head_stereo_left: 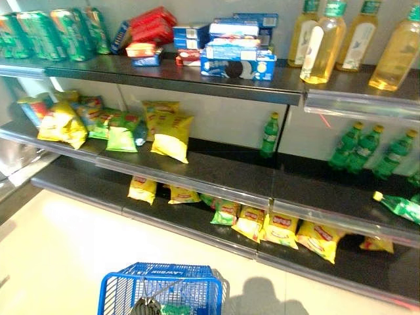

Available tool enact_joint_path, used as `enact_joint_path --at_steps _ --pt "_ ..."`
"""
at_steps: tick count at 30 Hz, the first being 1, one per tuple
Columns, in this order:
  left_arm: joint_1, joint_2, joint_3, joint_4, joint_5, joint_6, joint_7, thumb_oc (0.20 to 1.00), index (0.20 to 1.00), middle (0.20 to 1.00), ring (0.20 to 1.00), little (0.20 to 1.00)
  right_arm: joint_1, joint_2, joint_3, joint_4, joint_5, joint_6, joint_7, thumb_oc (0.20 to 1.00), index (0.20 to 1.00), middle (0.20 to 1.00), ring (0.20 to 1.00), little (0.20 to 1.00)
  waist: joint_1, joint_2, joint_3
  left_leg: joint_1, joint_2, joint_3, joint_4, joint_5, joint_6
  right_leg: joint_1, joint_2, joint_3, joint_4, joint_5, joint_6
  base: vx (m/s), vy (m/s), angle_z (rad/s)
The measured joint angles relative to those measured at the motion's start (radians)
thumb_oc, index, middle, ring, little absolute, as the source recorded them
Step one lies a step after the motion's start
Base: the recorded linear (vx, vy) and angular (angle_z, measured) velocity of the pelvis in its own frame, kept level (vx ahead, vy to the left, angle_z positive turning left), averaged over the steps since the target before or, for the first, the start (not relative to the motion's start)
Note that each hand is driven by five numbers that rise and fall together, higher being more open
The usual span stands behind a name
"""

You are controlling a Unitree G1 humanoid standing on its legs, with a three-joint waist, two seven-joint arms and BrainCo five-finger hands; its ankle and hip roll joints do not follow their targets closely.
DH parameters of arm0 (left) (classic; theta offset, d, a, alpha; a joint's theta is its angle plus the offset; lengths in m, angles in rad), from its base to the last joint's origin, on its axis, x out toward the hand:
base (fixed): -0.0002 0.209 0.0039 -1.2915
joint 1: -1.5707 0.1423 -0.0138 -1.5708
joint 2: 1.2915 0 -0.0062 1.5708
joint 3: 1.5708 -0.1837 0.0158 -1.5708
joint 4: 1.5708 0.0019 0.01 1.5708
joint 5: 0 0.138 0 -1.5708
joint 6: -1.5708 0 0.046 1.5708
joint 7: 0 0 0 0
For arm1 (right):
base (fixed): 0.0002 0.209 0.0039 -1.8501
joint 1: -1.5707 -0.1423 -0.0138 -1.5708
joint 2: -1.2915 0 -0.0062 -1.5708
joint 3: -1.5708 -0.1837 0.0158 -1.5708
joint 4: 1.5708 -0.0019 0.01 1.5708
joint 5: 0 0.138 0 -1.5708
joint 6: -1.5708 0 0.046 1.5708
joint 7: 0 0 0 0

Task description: Pick up the snacks into the basket

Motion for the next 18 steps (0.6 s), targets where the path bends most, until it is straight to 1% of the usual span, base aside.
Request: enact_joint_path --at_steps 1,2,3,4,5,6,7,8,9,10,11,12,13,14,15,16,17,18 --pt "-0.024 -0.006 0.015 0.002 0.0 0.002 0.013 0.2 0.2 0.2 0.2 0.2 0.015 -0.007 0.003 -0.009 0.0 -0.003 0.001 1.0 1.0 1.0 1.0 1.0 -0.012 0.005 -0.001 -0.017 0.011 -0.035 0.0 0.011 -0.02 -0.005 0.009 -0.019 0.001 -0.015 -0.034 -0.13 -0.216 1.11" --pt "-0.001 0.002 0.013 -0.002 -0.001 -0.002 0.015 0.2 0.2 0.2 0.2 0.2 -0.005 -0.017 0.006 -0.008 0.0 -0.003 0.001 1.0 1.0 1.0 1.0 1.0 0.036 0.018 -0.006 -0.036 0.031 -0.035 -0.017 0.02 -0.019 -0.023 0.041 -0.033 0.052 -0.024 -0.038 -0.13 -0.214 0.86" --pt "-0.017 0.004 0.014 -0.007 -0.001 -0.005 0.016 0.2 0.2 0.2 0.2 0.2 -0.002 -0.023 0.012 -0.012 0.0 -0.007 -0.001 1.0 1.0 1.0 1.0 1.0 0.031 0.01 -0.008 -0.038 0.031 -0.043 -0.016 0.013 -0.031 -0.037 0.03 -0.032 0.061 -0.039 -0.055 -0.15 -0.15 0.67" --pt "-0.021 0.005 0.015 -0.01 -0.001 -0.005 0.023 0.2 0.2 0.2 0.2 0.2 -0.011 -0.031 0.022 -0.014 -0.001 -0.01 0.0 1.0 1.0 1.0 1.0 1.0 0.041 0.021 -0.009 -0.066 0.039 -0.073 -0.015 0.016 -0.027 -0.042 0.043 -0.06 0.073 -0.05 -0.07 -0.12 -0.125 0.81" --pt "-0.01 0.006 0.012 -0.007 -0.002 -0.005 0.024 0.2 0.2 0.2 0.2 0.2 -0.021 -0.033 0.022 -0.015 -0.001 -0.011 -0.001 1.0 1.0 1.0 1.0 1.0 0.053 0.027 -0.009 -0.077 0.044 -0.083 -0.026 0.001 -0.016 -0.047 0.054 -0.086 0.086 -0.054 -0.074 -0.12 -0.123 1.31" --pt "-0.009 0.011 0.013 -0.018 -0.002 -0.009 0.025 0.2 0.2 0.2 0.2 0.2 -0.02 -0.035 0.026 -0.018 -0.002 -0.011 -0.002 1.0 1.0 1.0 1.0 1.0 0.063 0.031 -0.008 -0.1 0.057 -0.109 -0.055 -0.013 -0.012 -0.059 0.059 -0.118 0.097 -0.062 -0.088 -0.04 -0.056 1.14" --pt "-0.024 0.01 0.014 -0.025 -0.002 -0.013 0.026 0.2 0.2 0.2 0.2 0.2 -0.015 -0.035 0.029 -0.018 -0.006 -0.011 -0.003 1.0 1.0 1.0 1.0 1.0 0.06 0.024 -0.004 -0.105 0.056 -0.117 -0.051 -0.029 -0.025 -0.062 0.041 -0.14 0.084 -0.061 -0.099 -0.07 -0.006 1.36" --pt "-0.022 0.013 0.014 -0.017 -0.003 -0.017 0.031 0.2 0.2 0.2 0.2 0.2 -0.023 -0.034 0.034 -0.014 -0.01 -0.01 -0.002 1.0 1.0 1.0 1.0 1.0 0.081 0.011 0.0 -0.126 0.012 -0.081 -0.015 -0.042 -0.026 -0.067 0.016 -0.163 0.08 -0.059 -0.108 -0.07 -0.009 1.09" --pt "-0.024 0.005 0.016 -0.016 -0.005 -0.017 0.028 0.2 0.2 0.2 0.2 0.2 -0.019 -0.046 0.041 -0.027 -0.01 -0.011 -0.004 1.0 1.0 1.0 1.0 1.0 0.084 0.017 0.002 -0.143 0.001 0.001 0.015 -0.044 -0.023 -0.063 -0.003 -0.208 0.07 -0.044 -0.112 -0.07 -0.006 1.26" --pt "-0.019 -0.005 0.021 -0.016 -0.004 -0.015 0.027 0.2 0.2 0.2 0.2 0.2 -0.019 -0.056 0.041 -0.032 -0.018 -0.011 -0.005 1.0 1.0 1.0 1.0 1.0 0.075 0.017 0.012 -0.144 0.001 0.083 0.016 -0.031 0.006 -0.054 -0.019 -0.257 0.062 -0.042 -0.112 -0.08 -0.039 1.19" --pt "-0.029 -0.008 0.035 -0.022 -0.004 -0.017 0.03 0.2 0.2 0.2 0.2 0.2 -0.023 -0.057 0.043 -0.041 -0.018 -0.012 -0.009 1.0 1.0 1.0 1.0 1.0 0.077 0.016 0.024 -0.15 0.02 0.156 0.017 -0.032 0.021 -0.051 -0.033 -0.29 0.064 -0.052 -0.116 -0.11 -0.045 1.1" --pt "-0.024 -0.009 0.044 -0.023 -0.004 -0.018 0.035 0.2 0.2 0.2 0.2 0.2 -0.024 -0.056 0.043 -0.045 -0.018 -0.011 -0.009 1.0 1.0 1.0 1.0 1.0 0.079 0.014 0.026 -0.156 0.027 0.187 0.02 -0.032 0.022 -0.047 -0.037 -0.311 0.064 -0.049 -0.115 -0.08 -0.024 1.03" --pt "-0.032 -0.009 0.055 -0.027 -0.004 -0.014 0.033 0.2 0.2 0.2 0.2 0.2 -0.019 -0.053 0.04 -0.059 -0.019 -0.012 -0.011 1.0 1.0 1.0 1.0 1.0 0.094 0.008 0.042 -0.155 0.041 0.236 0.04 -0.034 0.018 -0.018 -0.071 -0.402 0.047 -0.037 -0.102 -0.03 -0.002 1.03" --pt "-0.031 -0.001 0.055 -0.032 -0.004 -0.017 0.032 0.2 0.2 0.2 0.2 0.2 -0.02 -0.044 0.04 -0.061 -0.022 -0.011 -0.01 1.0 1.0 1.0 1.0 1.0 0.098 -0.004 0.049 -0.15 0.032 0.256 0.044 -0.033 0.017 0.008 -0.103 -0.461 0.029 -0.034 -0.095 -0.01 0.008 1.06" --pt "-0.034 -0.001 0.055 -0.037 -0.004 -0.017 0.033 0.2 0.2 0.2 0.2 0.2 -0.015 -0.042 0.041 -0.064 -0.024 -0.011 -0.01 1.0 1.0 1.0 1.0 1.0 0.089 -0.018 0.051 -0.152 0.03 0.271 0.051 -0.033 0.017 0.018 -0.112 -0.483 0.013 -0.04 -0.096 0.01 0.012 1.08" --pt "-0.022 -0.002 0.055 -0.032 -0.004 -0.016 0.033 0.2 0.2 0.2 0.2 0.2 -0.019 -0.044 0.041 -0.069 -0.03 -0.011 -0.01 1.0 1.0 1.0 1.0 1.0 0.102 -0.007 0.051 -0.144 0.029 0.314 0.062 -0.037 0.023 0.037 -0.125 -0.526 0.002 -0.033 -0.073 0.05 0.052 0.92" --pt "-0.018 -0.005 0.055 -0.033 -0.004 -0.017 0.032 0.2 0.2 0.2 0.2 0.2 -0.01 -0.045 0.042 -0.068 -0.031 -0.01 -0.01 1.0 1.0 1.0 1.0 1.0 0.098 -0.008 0.051 -0.135 0.037 0.337 0.062 -0.037 0.024 0.045 -0.131 -0.547 -0.002 -0.036 -0.065 0.08 0.08 1.21" --pt "-0.012 -0.011 0.056 -0.024 -0.005 -0.015 0.032 0.2 0.2 0.2 0.2 0.2 0.002 -0.041 0.041 -0.07 -0.038 -0.009 -0.009 1.0 1.0 1.0 1.0 1.0 0.105 -0.001 0.048 -0.132 0.035 0.36 0.042 -0.012 0.038 0.063 -0.134 -0.559 0.0 -0.045 -0.042 0.07 0.075 1.35"
